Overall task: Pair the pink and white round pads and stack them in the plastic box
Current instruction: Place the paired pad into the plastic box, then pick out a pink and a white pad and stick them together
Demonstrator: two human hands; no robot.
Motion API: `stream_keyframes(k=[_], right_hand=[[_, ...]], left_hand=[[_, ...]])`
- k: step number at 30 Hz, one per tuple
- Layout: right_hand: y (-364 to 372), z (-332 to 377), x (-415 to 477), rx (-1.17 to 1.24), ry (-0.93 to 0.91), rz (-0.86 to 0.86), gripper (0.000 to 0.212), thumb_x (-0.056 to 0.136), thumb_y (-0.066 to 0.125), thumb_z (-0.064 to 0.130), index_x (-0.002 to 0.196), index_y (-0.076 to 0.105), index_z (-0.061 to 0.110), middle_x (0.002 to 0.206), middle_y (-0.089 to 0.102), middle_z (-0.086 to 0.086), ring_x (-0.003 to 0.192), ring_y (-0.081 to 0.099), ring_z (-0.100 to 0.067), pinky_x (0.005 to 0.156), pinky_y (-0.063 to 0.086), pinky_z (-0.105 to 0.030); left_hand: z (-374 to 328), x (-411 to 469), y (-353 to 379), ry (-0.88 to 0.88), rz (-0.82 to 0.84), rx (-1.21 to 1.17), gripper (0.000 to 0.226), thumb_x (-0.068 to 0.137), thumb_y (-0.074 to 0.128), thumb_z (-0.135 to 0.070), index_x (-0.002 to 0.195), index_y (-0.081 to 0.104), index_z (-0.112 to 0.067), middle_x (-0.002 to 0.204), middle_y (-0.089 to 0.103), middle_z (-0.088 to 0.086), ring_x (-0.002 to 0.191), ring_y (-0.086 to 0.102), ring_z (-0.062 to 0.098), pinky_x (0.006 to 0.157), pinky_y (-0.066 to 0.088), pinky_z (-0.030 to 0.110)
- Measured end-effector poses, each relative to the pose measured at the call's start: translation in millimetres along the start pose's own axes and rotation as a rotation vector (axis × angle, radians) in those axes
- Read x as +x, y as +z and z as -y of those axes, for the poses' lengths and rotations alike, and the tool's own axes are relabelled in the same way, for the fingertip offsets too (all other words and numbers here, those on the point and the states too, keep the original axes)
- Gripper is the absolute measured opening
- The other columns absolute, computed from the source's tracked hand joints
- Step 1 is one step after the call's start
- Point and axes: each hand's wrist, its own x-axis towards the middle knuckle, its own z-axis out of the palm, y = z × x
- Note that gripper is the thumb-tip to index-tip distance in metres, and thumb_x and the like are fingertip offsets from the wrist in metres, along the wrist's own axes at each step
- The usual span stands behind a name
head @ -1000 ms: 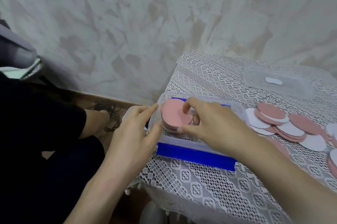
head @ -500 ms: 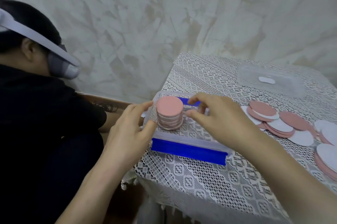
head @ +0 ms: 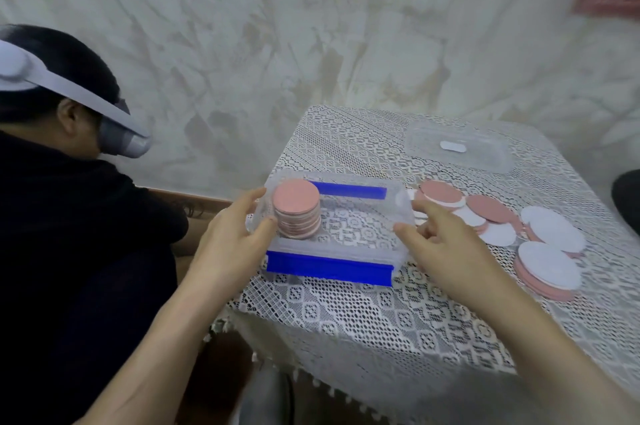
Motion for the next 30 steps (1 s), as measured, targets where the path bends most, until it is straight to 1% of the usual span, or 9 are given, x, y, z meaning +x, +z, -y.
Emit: stream_keyframes(k=[4,7,10,15,19,22,24,27,30], right_hand=[[-13.1,-19.0,-8.1,0.045,0.003,0.002,0.046,0.098,0.052,0.043,0.144,0.047,0.041,0.071,0.06,0.002,0.056,0.05,-0.009,0.06,0.038,-0.032],[-15.8,-23.9,-6.9,0.136,-0.023,0.029,0.042,0.099,0.055,0.038,0.141,0.05,0.042,0.068,0.057,0.005,0.056,0.053,-0.01,0.059,0.044,-0.035],[-21.6,-16.6,7.4,0.164,-0.026,0.057,0.03,0.101,0.055,0.032,0.122,0.051,0.053,0.074,0.066,-0.001,0.057,0.063,-0.017,0.06,0.054,-0.04],[-32.8,-8.5,45.3,0.148,-0.004,0.129,0.035,0.102,0.055,0.036,0.136,0.055,0.043,0.078,0.069,-0.003,0.057,0.063,-0.011,0.064,0.051,-0.028],[-31.6,-3.3,34.1,-0.173,-0.065,-0.117,0.041,0.098,0.051,0.054,0.136,0.058,0.04,0.094,0.059,0.003,0.082,0.059,-0.014,0.072,0.044,-0.033],[-26.8,8.1,-10.0,-0.13,-0.124,-0.198,0.037,0.096,0.045,0.06,0.123,0.061,0.04,0.083,0.062,0.01,0.074,0.063,-0.008,0.067,0.051,-0.034],[-15.3,11.3,-30.6,-0.101,-0.104,-0.078,0.044,0.093,0.045,0.065,0.128,0.056,0.041,0.076,0.064,0.01,0.066,0.061,-0.002,0.063,0.05,-0.031],[1.9,8.7,-38.3,-0.119,-0.114,-0.02,0.068,0.088,0.043,0.075,0.148,0.036,0.043,0.09,0.061,0.018,0.078,0.058,0.0,0.072,0.046,-0.03],[7.6,10.9,-28.8,-0.071,-0.097,-0.001,0.081,0.089,0.043,0.076,0.157,0.023,0.039,0.099,0.059,0.021,0.084,0.06,-0.003,0.073,0.042,-0.032]], left_hand=[[-8.8,-3.5,2.4,-0.007,0.021,0.106,0.042,0.091,0.053,-0.056,0.131,0.048,-0.047,0.115,0.062,-0.017,0.091,0.064,0.007,0.088,0.052,0.044],[-9.9,5.1,1.1,0.0,0.028,0.121,0.05,0.089,0.047,-0.069,0.135,0.047,-0.047,0.127,0.06,-0.021,0.109,0.061,0.009,0.099,0.049,0.045],[-7.4,14.4,1.4,0.014,0.038,0.087,0.043,0.094,0.045,-0.064,0.135,0.048,-0.052,0.136,0.059,-0.019,0.123,0.057,0.01,0.106,0.047,0.048],[-2.7,13.6,5.2,0.027,0.036,-0.033,0.03,0.098,0.047,-0.046,0.124,0.054,-0.059,0.129,0.064,-0.015,0.111,0.061,0.005,0.094,0.053,0.04],[-3.6,10.0,17.0,-0.024,-0.019,-0.094,0.031,0.102,0.042,-0.034,0.126,0.054,-0.05,0.126,0.062,-0.013,0.112,0.057,0.007,0.092,0.049,0.04],[-9.4,5.5,23.5,-0.052,-0.053,-0.099,0.03,0.103,0.037,-0.031,0.125,0.052,-0.044,0.115,0.062,-0.011,0.097,0.057,0.0,0.076,0.048,0.031],[-14.4,0.3,25.5,-0.054,-0.076,-0.038,0.029,0.102,0.036,-0.03,0.125,0.049,-0.041,0.107,0.061,-0.011,0.084,0.055,-0.005,0.065,0.042,0.025],[-17.0,-7.3,24.7,-0.039,-0.12,0.077,0.02,0.1,0.04,-0.039,0.117,0.052,-0.038,0.099,0.061,-0.011,0.086,0.056,0.011,0.07,0.037,0.034],[-18.5,-8.3,15.4,0.02,-0.131,0.202,0.028,0.098,0.042,-0.053,0.088,0.059,-0.032,0.078,0.062,-0.011,0.079,0.056,0.016,0.068,0.037,0.036]])
